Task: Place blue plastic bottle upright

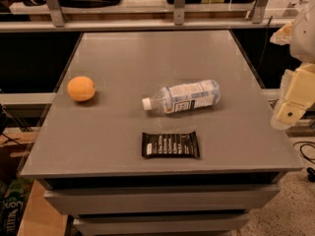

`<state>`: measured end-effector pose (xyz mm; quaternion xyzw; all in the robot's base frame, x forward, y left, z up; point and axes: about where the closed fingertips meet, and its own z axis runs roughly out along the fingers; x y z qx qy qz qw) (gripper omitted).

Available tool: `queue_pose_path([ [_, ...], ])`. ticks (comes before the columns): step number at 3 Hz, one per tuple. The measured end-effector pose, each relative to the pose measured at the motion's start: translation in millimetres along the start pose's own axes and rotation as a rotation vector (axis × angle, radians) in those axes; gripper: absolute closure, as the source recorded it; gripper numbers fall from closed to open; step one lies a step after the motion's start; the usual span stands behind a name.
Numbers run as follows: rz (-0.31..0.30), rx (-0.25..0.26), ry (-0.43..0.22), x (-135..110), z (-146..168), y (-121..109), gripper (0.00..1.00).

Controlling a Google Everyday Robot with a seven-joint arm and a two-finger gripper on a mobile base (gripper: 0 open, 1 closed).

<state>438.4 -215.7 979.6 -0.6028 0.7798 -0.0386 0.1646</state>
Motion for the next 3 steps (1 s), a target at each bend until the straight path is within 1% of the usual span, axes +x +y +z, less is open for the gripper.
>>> queue_pose_path([
  [1, -0.003, 0.004, -0.003, -4.7, 1.3, -0.8, 0.0],
  [2, -0.076, -0.02, 0.017, -25.3, 16.7, -10.3, 0.0],
  [3, -0.195, -0.057, 0.04, -60.2, 42.8, -26.2, 0.0],
])
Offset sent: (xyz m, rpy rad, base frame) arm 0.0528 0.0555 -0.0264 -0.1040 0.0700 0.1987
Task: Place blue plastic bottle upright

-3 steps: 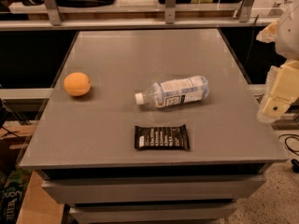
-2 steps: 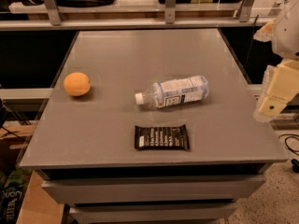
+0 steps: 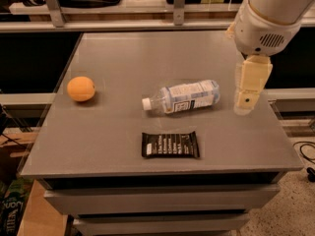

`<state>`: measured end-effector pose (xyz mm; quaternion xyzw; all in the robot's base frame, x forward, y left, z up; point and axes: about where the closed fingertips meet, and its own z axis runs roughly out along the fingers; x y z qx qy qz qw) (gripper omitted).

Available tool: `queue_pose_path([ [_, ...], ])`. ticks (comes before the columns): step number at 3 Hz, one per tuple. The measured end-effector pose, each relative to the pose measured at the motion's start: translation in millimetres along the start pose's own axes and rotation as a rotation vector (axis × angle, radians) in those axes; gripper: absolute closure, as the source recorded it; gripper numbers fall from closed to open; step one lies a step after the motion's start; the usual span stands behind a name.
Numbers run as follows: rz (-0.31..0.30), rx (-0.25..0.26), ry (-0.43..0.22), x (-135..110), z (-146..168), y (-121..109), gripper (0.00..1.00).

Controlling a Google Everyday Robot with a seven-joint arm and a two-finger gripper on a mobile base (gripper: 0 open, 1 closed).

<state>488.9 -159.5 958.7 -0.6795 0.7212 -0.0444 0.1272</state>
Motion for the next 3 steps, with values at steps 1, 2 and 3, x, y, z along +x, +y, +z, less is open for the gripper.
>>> queue_pose_path([
  [1, 0.001, 0.001, -0.001, 0.1, -0.2, -0.1, 0.0],
  [2, 0.006, 0.018, -0.027, -2.5, -0.1, -2.6, 0.0],
  [3, -0.063, 0.028, -0.077, -28.4, 7.3, -20.2, 0.0],
])
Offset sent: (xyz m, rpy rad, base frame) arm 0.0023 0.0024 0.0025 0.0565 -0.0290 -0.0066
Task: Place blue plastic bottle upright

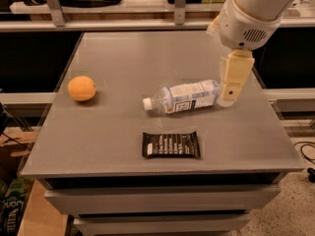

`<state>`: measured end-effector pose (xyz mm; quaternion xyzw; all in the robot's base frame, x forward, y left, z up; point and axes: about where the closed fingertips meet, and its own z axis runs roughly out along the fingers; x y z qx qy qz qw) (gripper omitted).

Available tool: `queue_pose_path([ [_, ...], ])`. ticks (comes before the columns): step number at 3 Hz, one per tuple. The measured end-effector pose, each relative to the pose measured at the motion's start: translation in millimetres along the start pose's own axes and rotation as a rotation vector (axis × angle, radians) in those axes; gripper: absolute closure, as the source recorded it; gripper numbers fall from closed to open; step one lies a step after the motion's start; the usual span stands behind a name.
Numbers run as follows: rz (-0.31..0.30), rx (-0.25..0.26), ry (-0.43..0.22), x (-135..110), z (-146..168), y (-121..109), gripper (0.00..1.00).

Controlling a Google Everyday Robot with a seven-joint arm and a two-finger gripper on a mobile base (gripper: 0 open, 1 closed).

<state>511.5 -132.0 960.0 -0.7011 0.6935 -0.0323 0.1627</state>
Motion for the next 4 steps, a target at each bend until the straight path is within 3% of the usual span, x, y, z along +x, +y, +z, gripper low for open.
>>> queue_pose_path([
  [2, -0.165, -0.041, -0.025, -55.2, 41.4, -25.4, 0.0],
  [4, -0.256, -0.132, 0.011, -83.0, 99.3, -17.3, 0.0],
])
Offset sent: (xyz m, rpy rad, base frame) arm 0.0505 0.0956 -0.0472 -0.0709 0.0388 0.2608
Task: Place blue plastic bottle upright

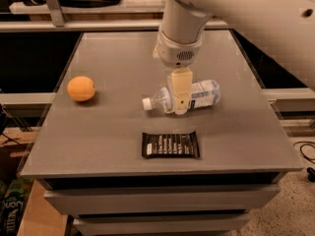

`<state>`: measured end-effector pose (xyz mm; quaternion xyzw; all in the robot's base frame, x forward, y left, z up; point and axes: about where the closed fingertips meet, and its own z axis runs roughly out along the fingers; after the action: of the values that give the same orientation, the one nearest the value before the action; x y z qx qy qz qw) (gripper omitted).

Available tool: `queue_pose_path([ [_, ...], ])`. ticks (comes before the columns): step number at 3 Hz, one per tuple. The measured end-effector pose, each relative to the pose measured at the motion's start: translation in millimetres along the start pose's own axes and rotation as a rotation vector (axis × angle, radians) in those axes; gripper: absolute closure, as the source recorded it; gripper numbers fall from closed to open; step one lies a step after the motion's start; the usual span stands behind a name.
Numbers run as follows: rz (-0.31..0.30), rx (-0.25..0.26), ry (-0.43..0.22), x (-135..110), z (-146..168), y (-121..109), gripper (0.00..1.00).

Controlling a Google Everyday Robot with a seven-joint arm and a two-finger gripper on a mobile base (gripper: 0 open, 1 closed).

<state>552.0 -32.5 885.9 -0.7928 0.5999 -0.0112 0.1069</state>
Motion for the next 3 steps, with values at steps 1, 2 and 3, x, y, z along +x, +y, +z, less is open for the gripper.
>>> queue_pose_path([
  [1, -0.006, -0.046, -0.002, 1.2, 24.8, 4.1, 0.0],
  [2, 0.002, -0.075, -0.01, 9.6, 41.4, 7.9, 0.16],
  [3, 0.011, -0.092, -0.022, 19.0, 52.5, 9.7, 0.41],
])
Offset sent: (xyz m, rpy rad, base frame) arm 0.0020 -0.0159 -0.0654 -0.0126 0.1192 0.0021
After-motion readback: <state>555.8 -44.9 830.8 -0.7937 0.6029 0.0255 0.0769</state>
